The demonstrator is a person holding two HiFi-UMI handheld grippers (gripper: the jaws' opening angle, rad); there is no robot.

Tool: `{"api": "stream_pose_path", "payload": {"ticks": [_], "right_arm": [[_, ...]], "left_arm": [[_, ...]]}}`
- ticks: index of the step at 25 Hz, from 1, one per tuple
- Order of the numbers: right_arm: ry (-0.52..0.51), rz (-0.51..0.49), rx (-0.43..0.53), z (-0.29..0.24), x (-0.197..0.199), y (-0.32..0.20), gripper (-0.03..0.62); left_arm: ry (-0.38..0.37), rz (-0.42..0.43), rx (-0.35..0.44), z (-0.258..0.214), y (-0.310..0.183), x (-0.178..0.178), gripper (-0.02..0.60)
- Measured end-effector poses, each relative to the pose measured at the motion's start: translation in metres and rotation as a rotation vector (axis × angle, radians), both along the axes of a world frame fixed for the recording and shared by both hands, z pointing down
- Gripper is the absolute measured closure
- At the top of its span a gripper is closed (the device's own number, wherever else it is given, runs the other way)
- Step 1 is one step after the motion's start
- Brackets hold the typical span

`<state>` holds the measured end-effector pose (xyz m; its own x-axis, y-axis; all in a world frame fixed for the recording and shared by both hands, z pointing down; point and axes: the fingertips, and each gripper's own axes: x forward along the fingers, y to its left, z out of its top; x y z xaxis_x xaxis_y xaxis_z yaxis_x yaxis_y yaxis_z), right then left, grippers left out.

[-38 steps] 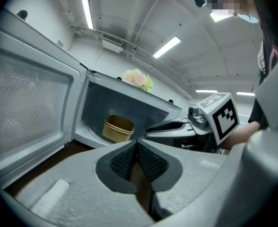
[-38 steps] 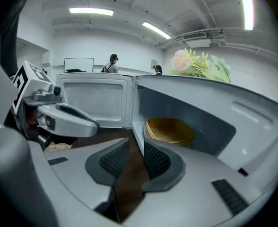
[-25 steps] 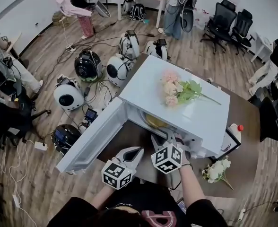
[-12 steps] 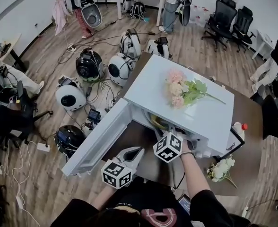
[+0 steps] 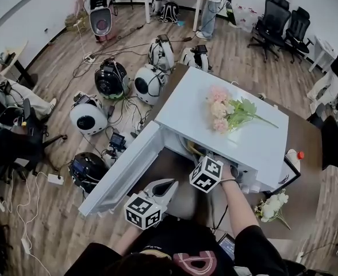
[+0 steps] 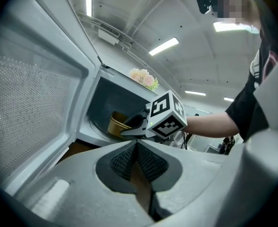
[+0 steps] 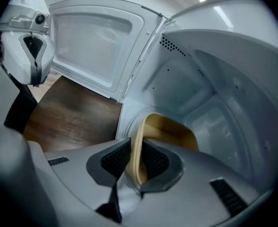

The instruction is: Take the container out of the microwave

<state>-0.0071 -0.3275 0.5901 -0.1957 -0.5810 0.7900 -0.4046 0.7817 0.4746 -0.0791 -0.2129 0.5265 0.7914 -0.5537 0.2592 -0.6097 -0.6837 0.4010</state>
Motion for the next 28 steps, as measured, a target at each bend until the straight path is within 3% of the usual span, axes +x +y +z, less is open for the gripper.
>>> {"api": "stream_pose_path", "payload": {"ticks": [6, 28], "right_arm": [[0.068, -0.044, -0.058, 0.007, -0.001, 0.000, 0.525], [0.030, -0.052, -0.140, 0.000, -0.002, 0.022, 0.566]], "left_arm": [[0.010, 0.011, 0.001, -0.002, -0.005, 0.001, 0.572], [0.003, -0.034, 0.029, -0.006, -0.006, -0.009, 0.572]]}}
